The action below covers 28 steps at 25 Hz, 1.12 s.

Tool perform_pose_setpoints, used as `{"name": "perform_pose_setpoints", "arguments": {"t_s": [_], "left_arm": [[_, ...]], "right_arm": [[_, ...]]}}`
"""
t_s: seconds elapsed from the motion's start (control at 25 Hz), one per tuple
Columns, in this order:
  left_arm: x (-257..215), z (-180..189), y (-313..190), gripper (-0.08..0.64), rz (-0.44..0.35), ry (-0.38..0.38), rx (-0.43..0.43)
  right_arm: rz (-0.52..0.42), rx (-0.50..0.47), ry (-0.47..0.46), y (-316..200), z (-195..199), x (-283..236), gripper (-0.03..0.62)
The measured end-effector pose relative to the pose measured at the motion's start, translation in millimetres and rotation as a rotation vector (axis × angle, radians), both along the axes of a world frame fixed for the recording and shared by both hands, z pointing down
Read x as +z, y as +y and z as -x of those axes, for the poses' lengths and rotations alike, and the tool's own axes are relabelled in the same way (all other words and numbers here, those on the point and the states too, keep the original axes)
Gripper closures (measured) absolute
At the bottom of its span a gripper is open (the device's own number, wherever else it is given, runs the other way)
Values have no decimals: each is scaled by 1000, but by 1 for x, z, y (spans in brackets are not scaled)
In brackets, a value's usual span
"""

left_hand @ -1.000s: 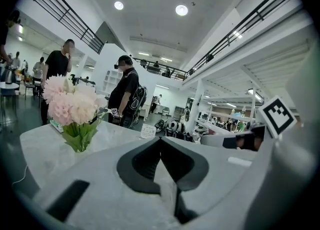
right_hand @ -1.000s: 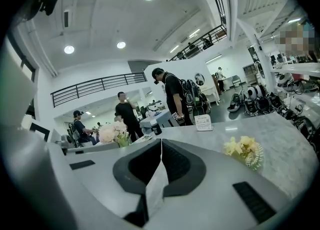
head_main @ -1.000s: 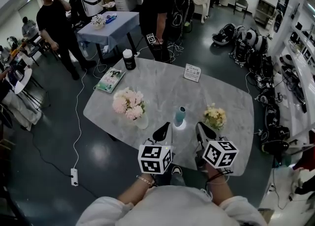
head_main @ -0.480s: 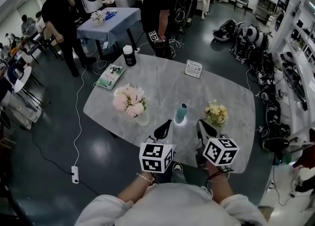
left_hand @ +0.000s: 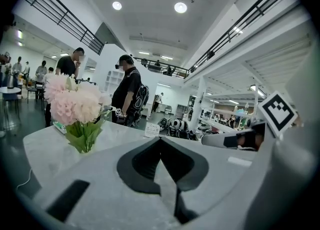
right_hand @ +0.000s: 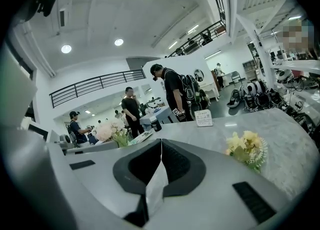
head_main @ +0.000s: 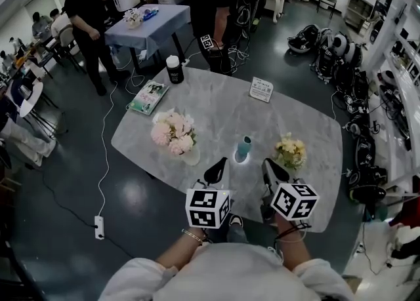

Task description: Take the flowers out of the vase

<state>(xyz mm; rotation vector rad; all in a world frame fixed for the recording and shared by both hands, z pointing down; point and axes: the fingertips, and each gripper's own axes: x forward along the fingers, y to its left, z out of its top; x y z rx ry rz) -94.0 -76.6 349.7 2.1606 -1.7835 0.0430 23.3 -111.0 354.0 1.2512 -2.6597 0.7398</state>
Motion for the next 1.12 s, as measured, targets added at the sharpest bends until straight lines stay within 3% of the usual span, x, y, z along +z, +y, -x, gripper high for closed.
{"name": "perform_pose_setpoints", "arguments": {"t_s": [0.36,0.84,1.12], "left_arm": [[15,18,7,552,17,-2,-59],[57,73,37,546,92,7,-227],[84,88,37,483,107,-8,-244]], "right_arm": [[39,-47,4,0,18,14,584],[124,-159,-1,13,53,51,584],[151,-175,4,9,60,76,584]]}}
